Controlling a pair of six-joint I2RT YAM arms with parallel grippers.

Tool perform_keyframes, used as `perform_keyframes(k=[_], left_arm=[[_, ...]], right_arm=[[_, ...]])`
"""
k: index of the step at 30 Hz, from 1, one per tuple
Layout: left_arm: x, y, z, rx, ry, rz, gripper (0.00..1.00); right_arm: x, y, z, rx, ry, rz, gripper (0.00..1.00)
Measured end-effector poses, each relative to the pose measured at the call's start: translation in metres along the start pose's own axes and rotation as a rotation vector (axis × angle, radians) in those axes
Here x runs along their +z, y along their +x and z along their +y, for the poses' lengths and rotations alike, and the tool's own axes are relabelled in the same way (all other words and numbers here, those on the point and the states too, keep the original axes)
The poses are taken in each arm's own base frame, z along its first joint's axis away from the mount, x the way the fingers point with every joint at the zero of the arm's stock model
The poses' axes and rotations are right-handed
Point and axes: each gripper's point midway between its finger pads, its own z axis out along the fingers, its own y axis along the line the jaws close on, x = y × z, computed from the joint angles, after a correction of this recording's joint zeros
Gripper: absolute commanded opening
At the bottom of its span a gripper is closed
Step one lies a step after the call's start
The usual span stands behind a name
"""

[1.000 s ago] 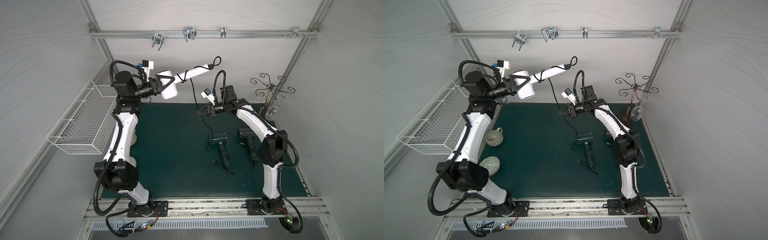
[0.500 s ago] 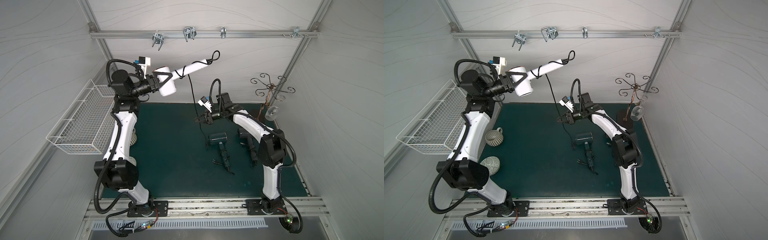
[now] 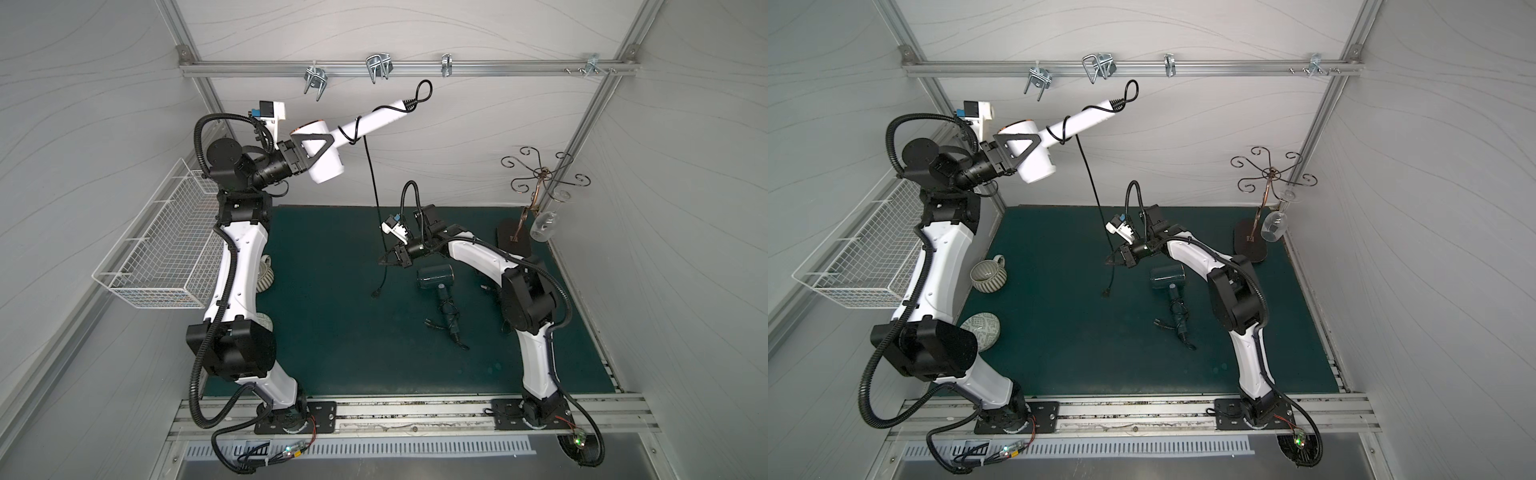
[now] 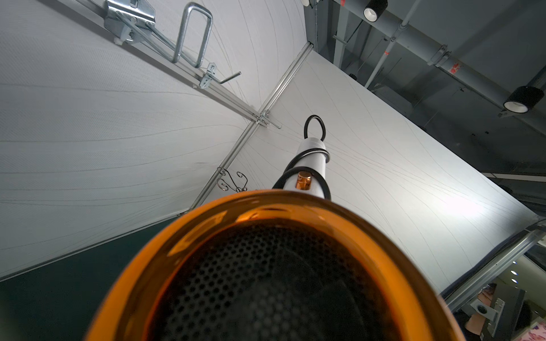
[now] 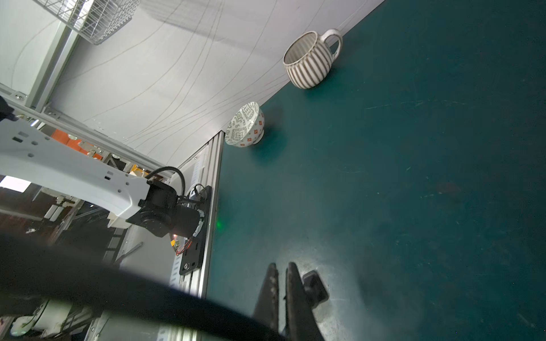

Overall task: Wrap the cord around the hair dryer
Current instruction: Wrap the power cord around the hair dryer.

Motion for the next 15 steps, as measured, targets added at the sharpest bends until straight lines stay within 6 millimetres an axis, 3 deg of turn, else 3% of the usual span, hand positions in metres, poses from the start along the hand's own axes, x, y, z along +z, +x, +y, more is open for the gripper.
perform_keyframes(k=[3, 6, 11, 15], left_arm=[[-0.006, -0.003, 0.006, -0.01, -0.022, -0.009, 0.0], [-0.012, -0.004, 0.022, -0.035, -0.065, -0.016, 0.0], [-0.025, -0.001, 0.063, -0.04, -0.214, -0.035, 0.0], [-0.033, 0.014, 0.102, -0.06, -0.345, -0.009, 0.0]], right_arm=[[-0.002, 0.002, -0.002, -0.006, 0.028, -0.004, 0.0], [-0.01, 0.015, 0.008, 0.009, 0.064, 0.013, 0.0], [-0.026, 0.032, 0.052, 0.001, 0.126, 0.091, 0.0], [-0.037, 0.021, 0.104, -0.094, 0.159, 0.149, 0.0]])
